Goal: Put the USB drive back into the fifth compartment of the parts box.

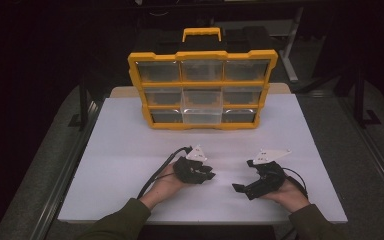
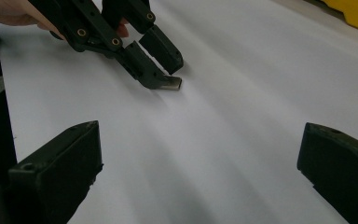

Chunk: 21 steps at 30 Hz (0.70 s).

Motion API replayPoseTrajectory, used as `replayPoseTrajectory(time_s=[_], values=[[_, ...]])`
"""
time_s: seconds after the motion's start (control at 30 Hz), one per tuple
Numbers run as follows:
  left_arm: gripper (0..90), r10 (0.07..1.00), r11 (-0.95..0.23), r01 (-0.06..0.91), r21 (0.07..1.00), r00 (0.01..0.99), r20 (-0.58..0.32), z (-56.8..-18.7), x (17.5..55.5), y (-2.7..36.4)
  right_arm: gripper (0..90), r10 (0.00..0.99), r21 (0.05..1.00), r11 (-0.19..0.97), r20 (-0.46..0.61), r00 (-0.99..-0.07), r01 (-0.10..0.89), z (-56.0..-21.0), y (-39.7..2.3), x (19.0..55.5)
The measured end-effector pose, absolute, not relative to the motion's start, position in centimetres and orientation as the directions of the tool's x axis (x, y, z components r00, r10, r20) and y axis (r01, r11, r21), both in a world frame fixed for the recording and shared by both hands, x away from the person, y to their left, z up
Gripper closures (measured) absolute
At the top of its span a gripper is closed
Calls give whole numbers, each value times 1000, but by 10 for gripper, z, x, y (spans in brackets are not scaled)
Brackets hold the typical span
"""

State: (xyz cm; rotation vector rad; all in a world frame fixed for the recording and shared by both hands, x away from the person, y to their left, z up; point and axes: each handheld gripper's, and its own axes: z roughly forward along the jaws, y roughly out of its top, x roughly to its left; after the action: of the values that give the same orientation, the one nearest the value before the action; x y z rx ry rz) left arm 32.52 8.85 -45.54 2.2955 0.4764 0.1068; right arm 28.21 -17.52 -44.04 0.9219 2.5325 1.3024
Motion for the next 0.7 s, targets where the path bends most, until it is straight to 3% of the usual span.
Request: replayPoseTrajectory(time_s=[0.7], values=[[772,387,-641,311,701,921,-55,-457,324,87,0,582,777,435,142,-800,454,-440,-175,282]])
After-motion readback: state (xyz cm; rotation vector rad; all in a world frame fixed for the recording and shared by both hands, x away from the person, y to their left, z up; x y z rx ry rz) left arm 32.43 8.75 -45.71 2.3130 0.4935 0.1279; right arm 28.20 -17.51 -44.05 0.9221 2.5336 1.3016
